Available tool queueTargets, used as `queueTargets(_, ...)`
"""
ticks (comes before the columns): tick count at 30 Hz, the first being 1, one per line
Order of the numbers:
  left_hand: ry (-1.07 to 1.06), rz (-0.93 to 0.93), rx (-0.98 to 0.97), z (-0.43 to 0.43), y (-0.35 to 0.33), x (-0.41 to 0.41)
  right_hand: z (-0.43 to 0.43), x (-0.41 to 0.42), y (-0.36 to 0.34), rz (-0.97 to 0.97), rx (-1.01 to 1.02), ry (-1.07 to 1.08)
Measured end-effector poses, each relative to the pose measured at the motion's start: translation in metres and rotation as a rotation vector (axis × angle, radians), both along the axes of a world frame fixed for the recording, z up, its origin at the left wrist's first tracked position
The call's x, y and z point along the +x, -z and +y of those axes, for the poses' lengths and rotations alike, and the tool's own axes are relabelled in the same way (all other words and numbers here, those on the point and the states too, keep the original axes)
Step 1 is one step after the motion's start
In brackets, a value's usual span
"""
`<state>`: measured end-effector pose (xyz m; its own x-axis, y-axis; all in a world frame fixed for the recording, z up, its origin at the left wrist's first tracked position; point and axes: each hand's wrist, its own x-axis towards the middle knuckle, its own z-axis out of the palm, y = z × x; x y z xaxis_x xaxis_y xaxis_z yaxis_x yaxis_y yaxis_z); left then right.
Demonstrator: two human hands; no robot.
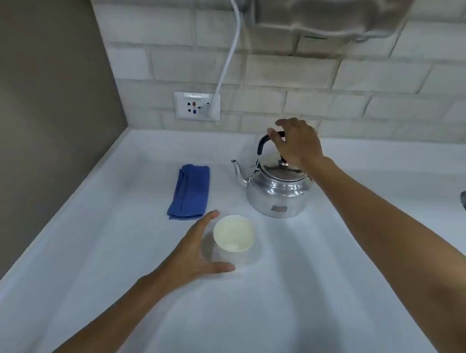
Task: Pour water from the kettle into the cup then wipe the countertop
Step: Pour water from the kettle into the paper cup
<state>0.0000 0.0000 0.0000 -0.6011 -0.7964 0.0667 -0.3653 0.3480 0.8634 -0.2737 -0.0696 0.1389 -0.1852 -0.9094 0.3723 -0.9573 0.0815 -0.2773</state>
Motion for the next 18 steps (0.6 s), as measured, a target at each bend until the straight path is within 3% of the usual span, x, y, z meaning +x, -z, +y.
queueTargets(9, -0.092, 0.075, 0.132, -0.001, 0.002, -0.028, -0.017, -0.001, 0.001, -0.06, -0.024, 0.098)
queueTargets(18, -0.25, 0.136, 0.099, -0.004, -0.003, -0.039, -0.014, 0.003, -0.008, -0.271, -0.029, 0.146)
